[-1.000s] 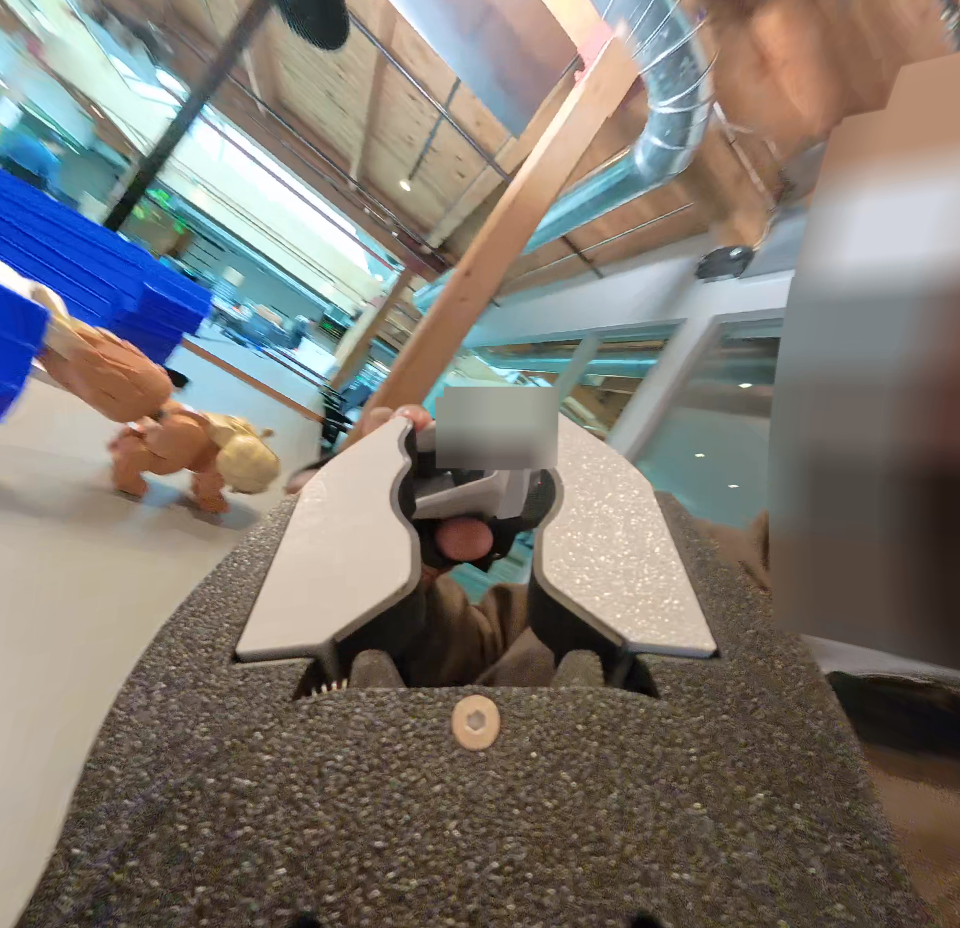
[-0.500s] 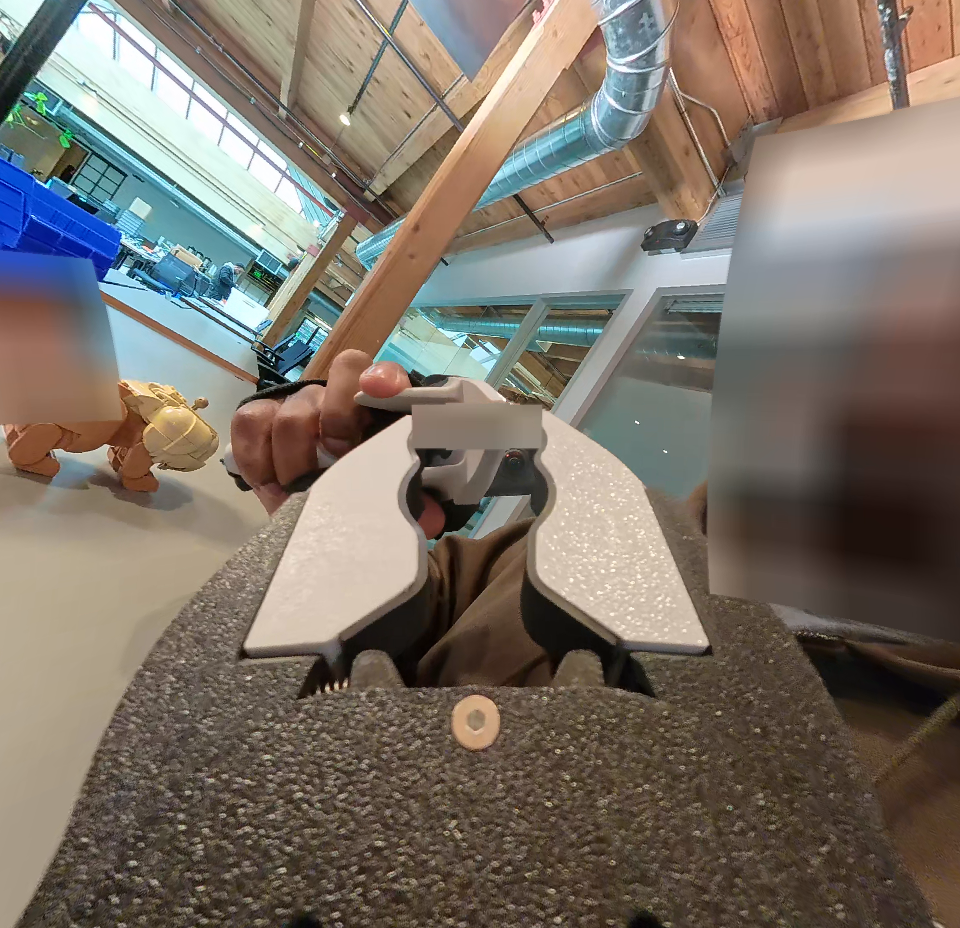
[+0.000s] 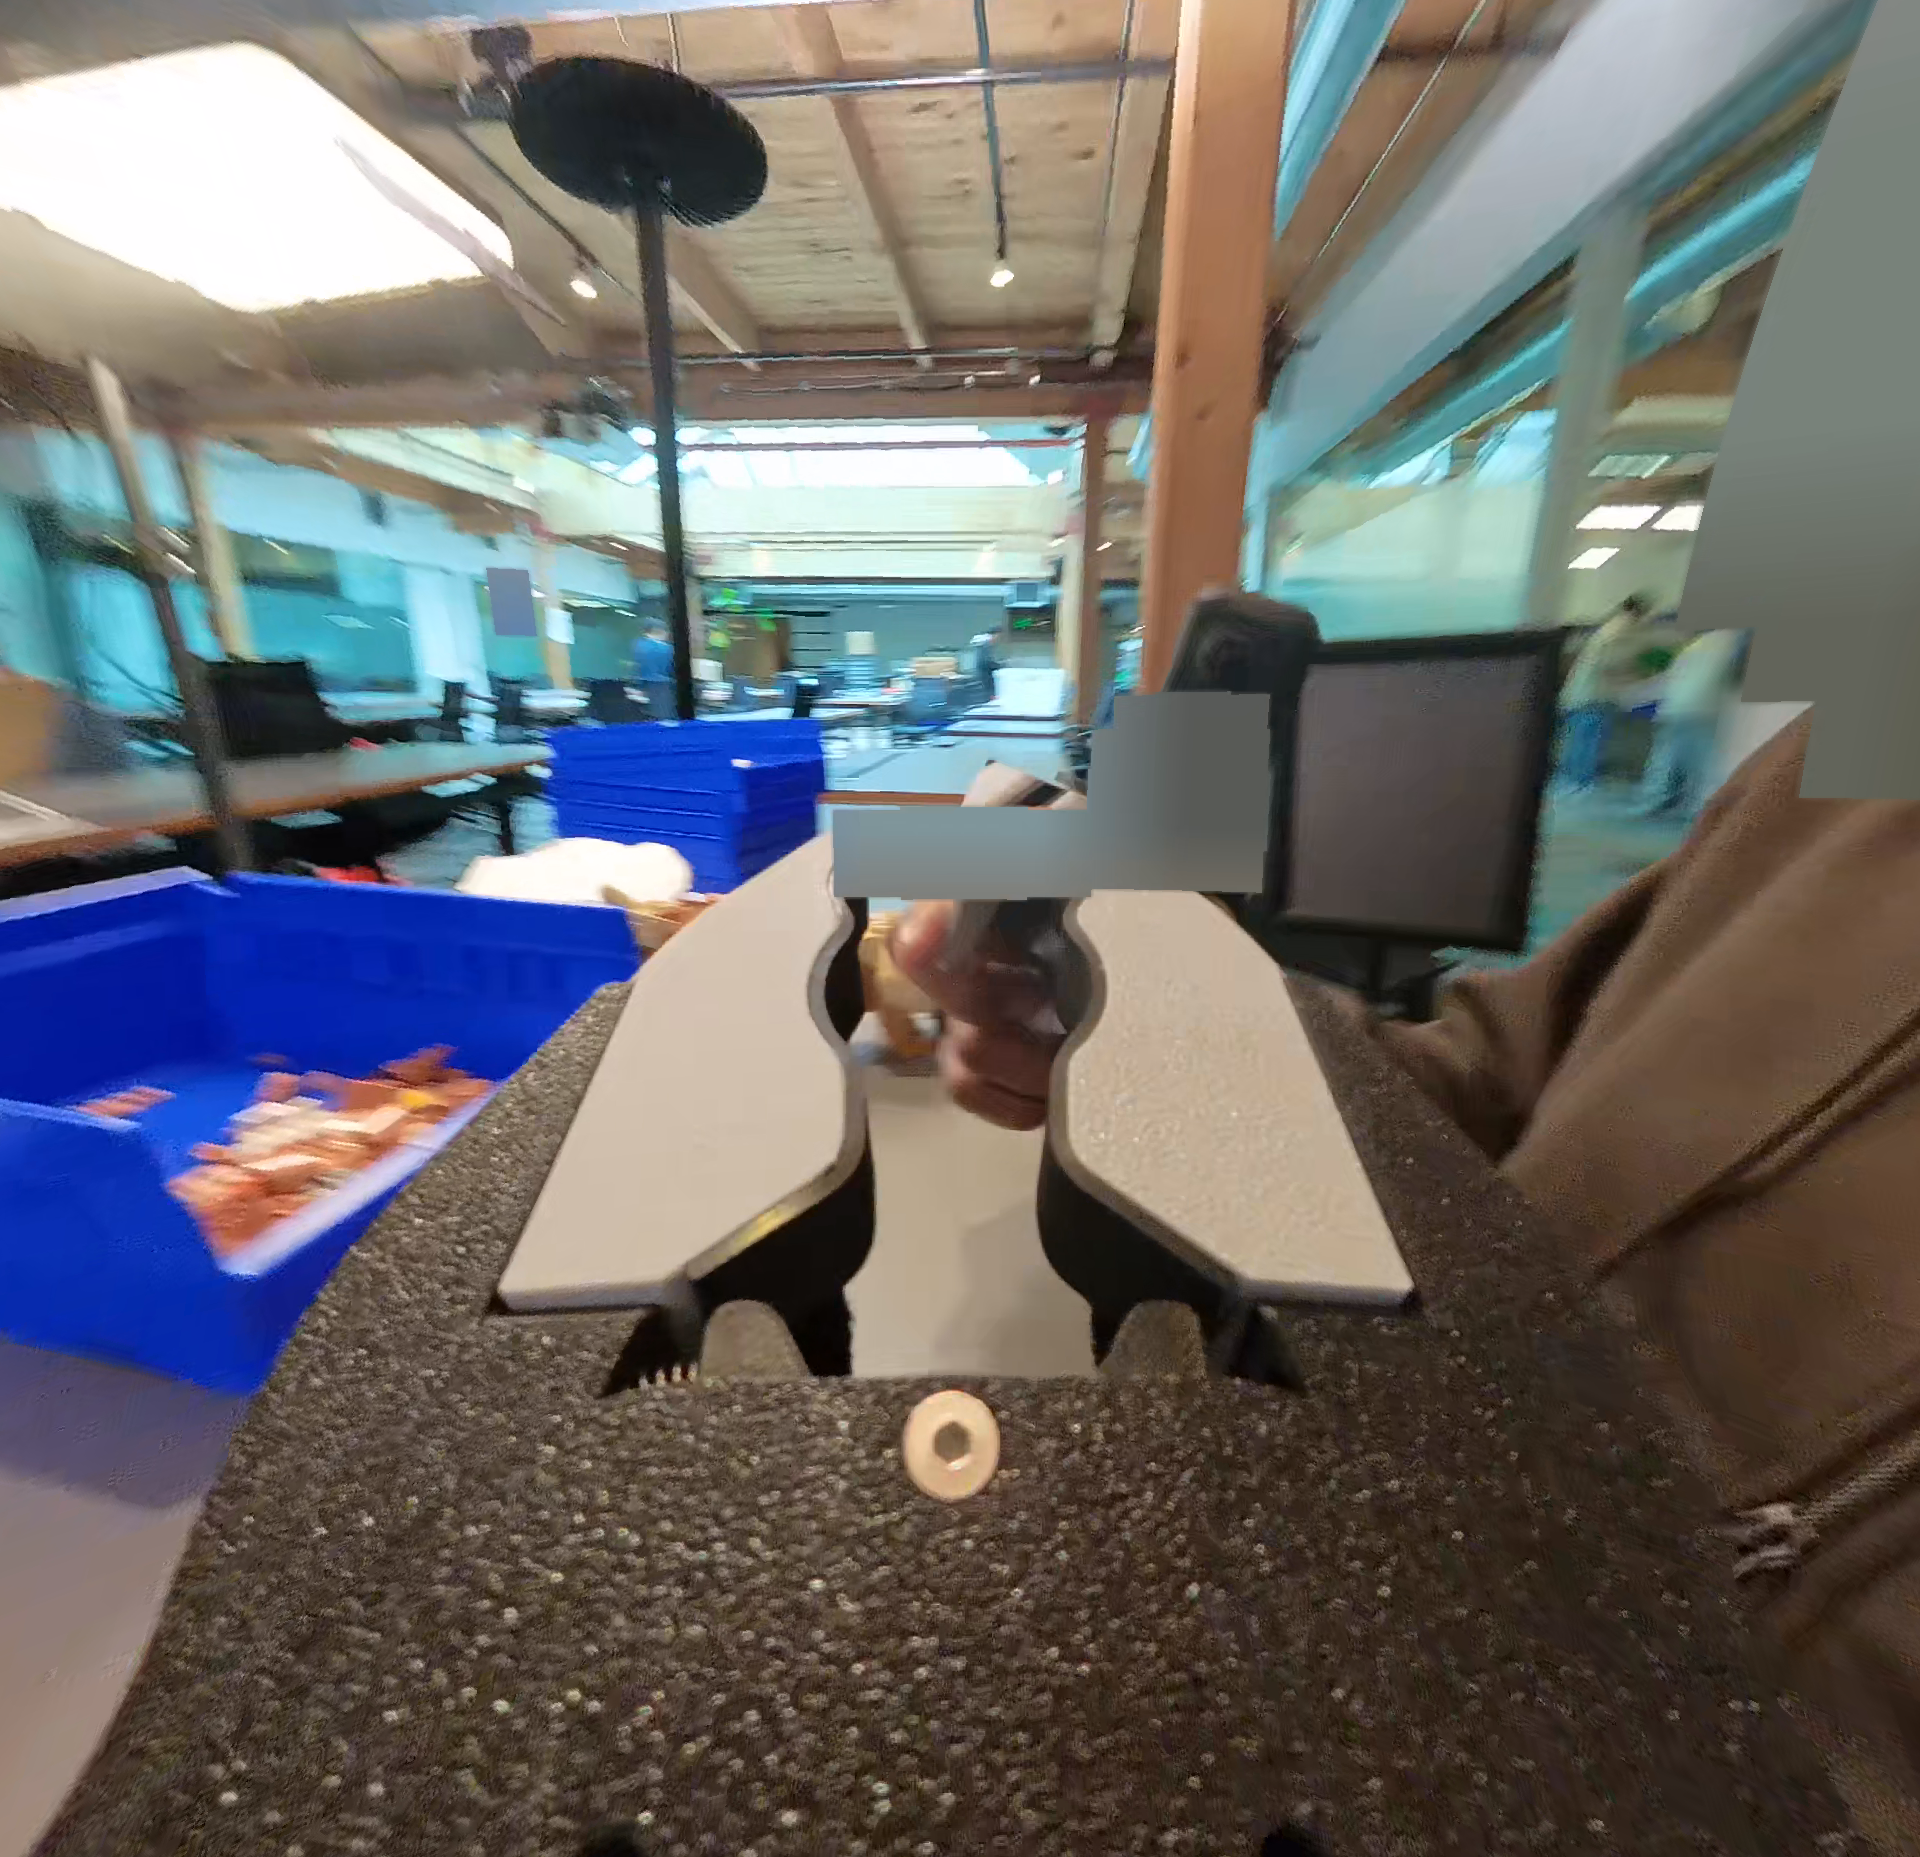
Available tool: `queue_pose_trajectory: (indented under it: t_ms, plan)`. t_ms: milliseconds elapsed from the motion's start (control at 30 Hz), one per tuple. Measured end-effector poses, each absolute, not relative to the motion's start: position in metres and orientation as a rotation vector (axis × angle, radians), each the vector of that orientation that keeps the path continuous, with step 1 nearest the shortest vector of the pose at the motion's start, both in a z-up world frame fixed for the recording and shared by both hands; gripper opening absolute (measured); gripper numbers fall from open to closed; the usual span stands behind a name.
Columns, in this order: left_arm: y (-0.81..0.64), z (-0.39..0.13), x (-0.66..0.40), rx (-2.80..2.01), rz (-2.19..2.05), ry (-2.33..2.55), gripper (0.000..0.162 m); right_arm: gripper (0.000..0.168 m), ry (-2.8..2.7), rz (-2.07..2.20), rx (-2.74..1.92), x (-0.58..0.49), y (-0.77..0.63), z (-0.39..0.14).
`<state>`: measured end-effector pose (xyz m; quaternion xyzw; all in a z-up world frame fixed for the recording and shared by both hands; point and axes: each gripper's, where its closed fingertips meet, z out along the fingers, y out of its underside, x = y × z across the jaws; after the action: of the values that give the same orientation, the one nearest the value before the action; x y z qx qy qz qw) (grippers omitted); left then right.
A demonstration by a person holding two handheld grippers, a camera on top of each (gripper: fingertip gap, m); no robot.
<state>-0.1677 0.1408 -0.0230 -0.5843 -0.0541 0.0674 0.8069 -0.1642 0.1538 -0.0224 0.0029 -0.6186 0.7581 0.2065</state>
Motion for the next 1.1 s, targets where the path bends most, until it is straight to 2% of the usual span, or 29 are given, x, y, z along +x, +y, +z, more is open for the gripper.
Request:
queue_pose_trajectory:
  t_ms: [133, 300, 500, 633, 833, 1100]
  plan:
    - [0.138, -0.019, -0.166, -1.297, 0.416, -0.019, 0.034, 0.01, -1.99, 2.452, -0.204, -0.159, 0.147, -0.028]
    - [0.142, -0.025, -0.162, -1.337, 0.563, 0.087, 0.034, 0.013, -2.104, 2.742, -0.389, -0.158, 0.145, -0.025]
    - [0.147, -0.034, -0.162, -1.392, 0.67, 0.2, 0.034, 0.017, -2.262, 2.789, -0.511, -0.157, 0.138, -0.038]
    - [0.15, -0.04, -0.162, -1.433, 0.733, 0.254, 0.034, 0.013, -2.308, 2.799, -0.523, -0.155, 0.136, -0.04]
    - [0.15, -0.046, -0.167, -1.471, 0.689, 0.201, 0.034, 0.01, -2.295, 2.721, -0.508, -0.16, 0.137, -0.046]
    - [0.152, -0.038, -0.16, -1.356, 0.257, 0.066, 0.034, 0.01, -2.144, 2.911, -0.357, -0.154, 0.138, -0.04]
